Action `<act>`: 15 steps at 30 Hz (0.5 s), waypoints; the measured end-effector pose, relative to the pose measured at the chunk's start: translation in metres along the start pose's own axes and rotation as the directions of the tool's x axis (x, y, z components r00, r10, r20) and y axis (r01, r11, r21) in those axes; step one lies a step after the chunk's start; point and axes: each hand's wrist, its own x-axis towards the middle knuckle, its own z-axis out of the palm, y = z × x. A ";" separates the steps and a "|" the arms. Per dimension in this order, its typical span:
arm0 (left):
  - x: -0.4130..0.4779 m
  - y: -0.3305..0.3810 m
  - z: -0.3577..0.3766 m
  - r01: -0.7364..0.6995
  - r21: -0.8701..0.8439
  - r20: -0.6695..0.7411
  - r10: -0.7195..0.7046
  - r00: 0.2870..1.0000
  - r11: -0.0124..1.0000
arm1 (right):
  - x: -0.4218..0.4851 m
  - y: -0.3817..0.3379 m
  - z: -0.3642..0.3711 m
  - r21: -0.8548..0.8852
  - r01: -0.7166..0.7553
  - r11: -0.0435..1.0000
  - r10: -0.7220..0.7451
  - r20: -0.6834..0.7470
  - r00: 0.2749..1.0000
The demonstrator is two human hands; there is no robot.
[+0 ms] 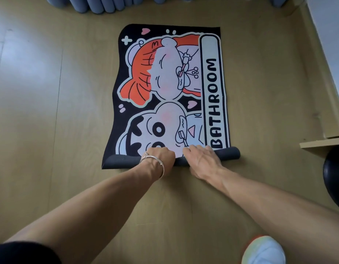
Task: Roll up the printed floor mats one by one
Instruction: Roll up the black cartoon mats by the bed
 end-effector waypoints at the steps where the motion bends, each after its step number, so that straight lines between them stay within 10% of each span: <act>1: 0.000 -0.002 0.000 -0.011 -0.009 0.009 0.011 1.000 1.000 | -0.002 -0.003 0.003 0.002 0.008 1.000 -0.008 -0.014 1.000; 9: -0.009 -0.008 0.016 -0.172 0.115 -0.106 0.184 0.977 0.978 | 0.002 -0.007 0.011 0.093 -0.171 0.981 0.144 0.245 0.959; 15: -0.006 0.000 0.024 0.004 0.044 0.075 -0.007 0.997 0.999 | -0.004 -0.021 0.013 0.105 -0.144 0.984 0.120 0.204 0.971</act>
